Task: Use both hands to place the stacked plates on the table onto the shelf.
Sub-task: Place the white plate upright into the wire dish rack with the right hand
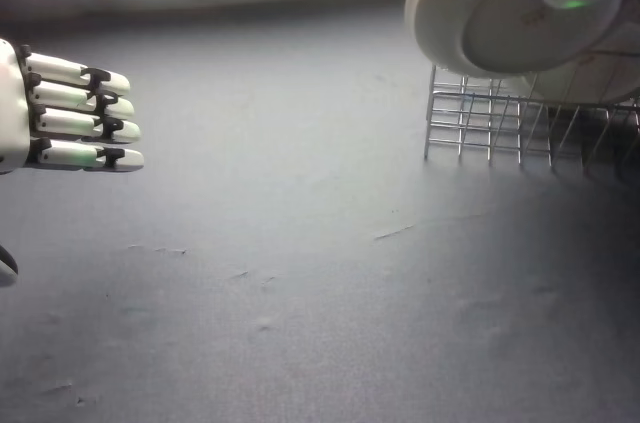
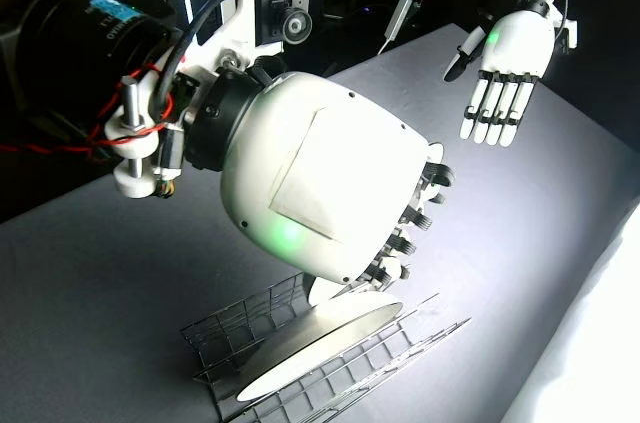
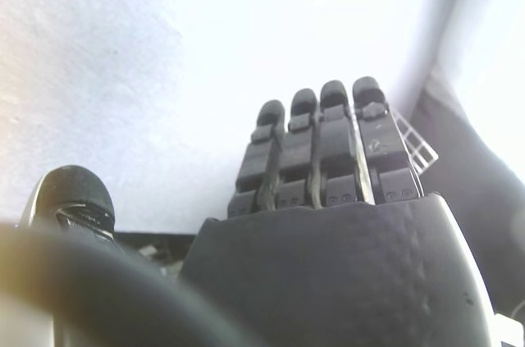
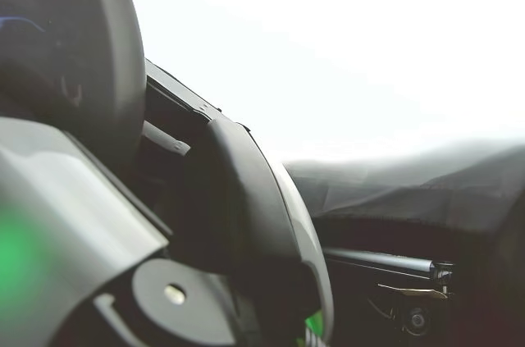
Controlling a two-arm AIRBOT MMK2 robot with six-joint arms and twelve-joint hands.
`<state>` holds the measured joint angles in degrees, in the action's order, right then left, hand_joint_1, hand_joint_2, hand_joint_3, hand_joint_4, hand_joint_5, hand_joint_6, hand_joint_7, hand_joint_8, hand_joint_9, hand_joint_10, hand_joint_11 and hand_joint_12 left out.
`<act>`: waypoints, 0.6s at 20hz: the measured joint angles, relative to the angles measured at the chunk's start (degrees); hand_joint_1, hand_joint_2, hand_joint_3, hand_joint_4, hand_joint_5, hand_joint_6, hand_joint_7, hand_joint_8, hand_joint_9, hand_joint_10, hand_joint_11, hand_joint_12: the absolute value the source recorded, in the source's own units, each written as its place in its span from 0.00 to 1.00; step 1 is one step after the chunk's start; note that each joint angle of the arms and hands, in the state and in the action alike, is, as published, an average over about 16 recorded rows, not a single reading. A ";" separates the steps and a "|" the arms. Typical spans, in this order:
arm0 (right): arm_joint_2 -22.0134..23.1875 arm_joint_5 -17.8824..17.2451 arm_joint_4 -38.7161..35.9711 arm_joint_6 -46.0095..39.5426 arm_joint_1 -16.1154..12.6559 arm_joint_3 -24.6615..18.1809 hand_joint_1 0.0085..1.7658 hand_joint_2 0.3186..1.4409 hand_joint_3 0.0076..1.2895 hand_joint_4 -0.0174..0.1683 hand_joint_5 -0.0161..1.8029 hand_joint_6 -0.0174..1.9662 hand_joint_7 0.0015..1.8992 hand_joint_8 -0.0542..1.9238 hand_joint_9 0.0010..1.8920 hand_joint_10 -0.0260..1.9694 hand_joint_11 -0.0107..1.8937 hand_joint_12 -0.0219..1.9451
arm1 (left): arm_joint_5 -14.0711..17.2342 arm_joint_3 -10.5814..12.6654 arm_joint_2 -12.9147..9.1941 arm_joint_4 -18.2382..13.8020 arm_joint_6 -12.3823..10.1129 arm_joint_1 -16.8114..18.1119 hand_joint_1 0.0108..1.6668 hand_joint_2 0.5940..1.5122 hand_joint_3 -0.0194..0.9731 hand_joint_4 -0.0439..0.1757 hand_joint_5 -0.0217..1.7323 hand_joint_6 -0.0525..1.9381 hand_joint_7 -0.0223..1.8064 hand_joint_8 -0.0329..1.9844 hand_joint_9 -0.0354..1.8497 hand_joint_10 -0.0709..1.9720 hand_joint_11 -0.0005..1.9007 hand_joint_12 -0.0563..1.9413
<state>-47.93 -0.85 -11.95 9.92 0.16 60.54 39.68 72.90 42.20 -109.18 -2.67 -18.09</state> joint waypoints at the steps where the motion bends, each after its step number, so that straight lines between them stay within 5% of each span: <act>1: 0.19 0.04 -0.49 -0.02 0.08 0.05 0.78 0.53 0.00 0.06 0.59 0.38 0.64 0.31 0.56 0.45 0.48 0.52 | -0.01 -0.02 0.01 0.00 -0.01 -0.04 0.00 0.51 0.04 0.21 0.02 0.03 0.02 0.02 0.03 0.04 0.01 0.03; 12: 1.32 -0.37 -4.92 -0.06 1.98 -0.45 0.78 0.54 0.00 0.05 0.58 0.38 0.63 0.32 0.55 0.46 0.47 0.53 | -0.02 0.06 0.14 0.02 -0.05 -0.17 0.00 0.51 0.04 0.21 0.02 0.03 0.02 0.02 0.03 0.04 0.01 0.03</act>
<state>-46.61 -1.23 -16.87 9.86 2.14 60.09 39.66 72.96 42.34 -109.16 -2.72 -18.26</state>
